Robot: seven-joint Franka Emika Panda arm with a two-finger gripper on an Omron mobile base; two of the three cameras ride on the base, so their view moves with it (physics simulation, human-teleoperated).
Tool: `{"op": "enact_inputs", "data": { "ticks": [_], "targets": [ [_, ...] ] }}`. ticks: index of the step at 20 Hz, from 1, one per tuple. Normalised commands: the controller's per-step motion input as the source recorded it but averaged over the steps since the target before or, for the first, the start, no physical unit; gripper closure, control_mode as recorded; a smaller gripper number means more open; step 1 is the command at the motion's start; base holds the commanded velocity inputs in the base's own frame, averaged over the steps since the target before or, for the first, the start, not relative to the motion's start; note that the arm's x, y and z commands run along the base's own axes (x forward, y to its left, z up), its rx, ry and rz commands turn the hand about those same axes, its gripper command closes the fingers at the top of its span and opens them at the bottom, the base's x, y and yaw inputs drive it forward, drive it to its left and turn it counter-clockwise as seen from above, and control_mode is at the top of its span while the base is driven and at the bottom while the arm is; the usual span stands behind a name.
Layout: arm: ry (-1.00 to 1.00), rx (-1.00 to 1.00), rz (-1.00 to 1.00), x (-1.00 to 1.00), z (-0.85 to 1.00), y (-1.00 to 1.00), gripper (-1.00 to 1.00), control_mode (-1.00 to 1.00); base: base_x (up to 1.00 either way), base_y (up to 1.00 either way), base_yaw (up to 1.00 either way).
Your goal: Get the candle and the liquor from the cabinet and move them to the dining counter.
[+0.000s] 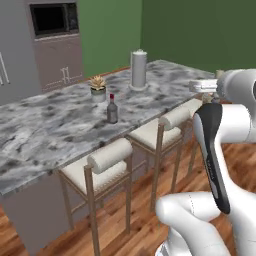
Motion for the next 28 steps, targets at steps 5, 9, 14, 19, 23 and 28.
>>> {"op": "enact_inputs", "data": {
  "ticks": [5, 9, 14, 19, 23, 28],
  "targets": [
    [0.00, 0.00, 0.00, 0.00, 0.00, 0.00, 1.00, 1.00, 0.16, -0.83, 0.59],
    [0.00, 0.00, 0.00, 0.00, 0.00, 0.00, 1.00, 1.00, 0.11, -0.80, 0.62],
    [0.00, 0.00, 0.00, 0.00, 0.00, 0.00, 1.00, 1.00, 0.00, -0.95, 0.53],
    [0.00, 0.00, 0.00, 0.00, 0.00, 0.00, 1.00, 1.00, -0.03, -1.00, 0.22],
    [0.00, 0.00, 0.00, 0.00, 0.00, 0.00, 1.00, 1.00, 0.07, -0.82, -0.03],
    [0.00, 0.00, 0.00, 0.00, 0.00, 0.00, 1.00, 1.00, 0.30, -0.71, -0.01]
  ]
}}
